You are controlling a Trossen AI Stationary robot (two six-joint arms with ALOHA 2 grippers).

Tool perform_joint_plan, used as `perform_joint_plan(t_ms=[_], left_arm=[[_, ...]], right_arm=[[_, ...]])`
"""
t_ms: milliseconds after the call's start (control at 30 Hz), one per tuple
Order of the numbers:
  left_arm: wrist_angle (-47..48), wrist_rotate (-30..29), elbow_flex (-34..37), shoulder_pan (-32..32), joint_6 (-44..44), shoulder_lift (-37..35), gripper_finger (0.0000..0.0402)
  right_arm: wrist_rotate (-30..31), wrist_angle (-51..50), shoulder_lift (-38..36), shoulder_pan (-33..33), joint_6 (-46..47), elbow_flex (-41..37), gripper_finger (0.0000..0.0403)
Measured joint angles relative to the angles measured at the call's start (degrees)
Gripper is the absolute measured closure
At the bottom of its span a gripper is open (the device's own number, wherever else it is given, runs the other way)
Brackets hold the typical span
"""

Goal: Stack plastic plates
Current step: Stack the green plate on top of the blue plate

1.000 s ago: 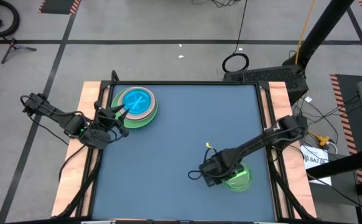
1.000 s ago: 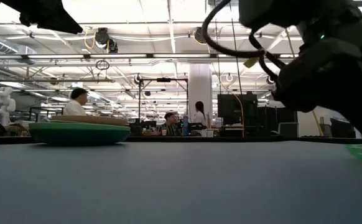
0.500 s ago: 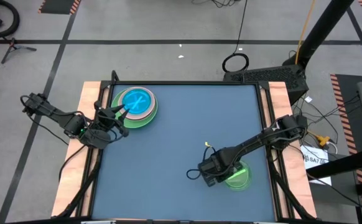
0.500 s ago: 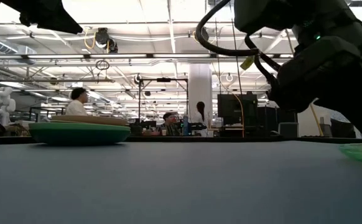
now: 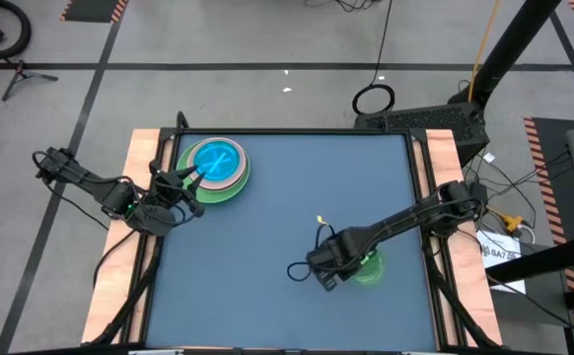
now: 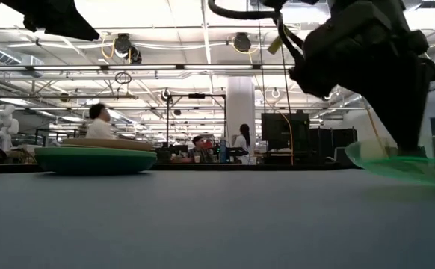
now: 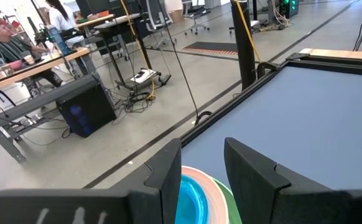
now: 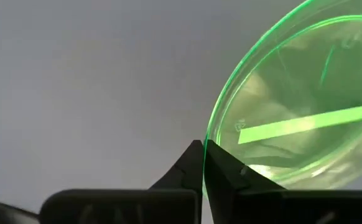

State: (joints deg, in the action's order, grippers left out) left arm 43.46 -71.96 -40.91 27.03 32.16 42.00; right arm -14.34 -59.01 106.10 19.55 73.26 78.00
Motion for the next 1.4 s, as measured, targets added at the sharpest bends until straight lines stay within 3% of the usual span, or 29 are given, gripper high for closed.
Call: perform_joint_plan(t_ms=[600,1167,1400], left_arm=[[-0.02,-0.04,0.00,0.00,-0.13,0.01,0.0272],[-0.02,-0.37,0.00,0.01,-0.52,0.01,0.0272],[-0.02,-0.74,0.00,0.01,-0.52,0.00,0.0272]], right_arm=[[17.33,-7.98,0.00,-0.57,-17.53,10.38,0.0402],[32.40,-10.86,0.00,-13.37,-54.64,21.84,0.0403],[35.19,-2.46,0.00,-20.77,-70.92,26.17,0.0403]])
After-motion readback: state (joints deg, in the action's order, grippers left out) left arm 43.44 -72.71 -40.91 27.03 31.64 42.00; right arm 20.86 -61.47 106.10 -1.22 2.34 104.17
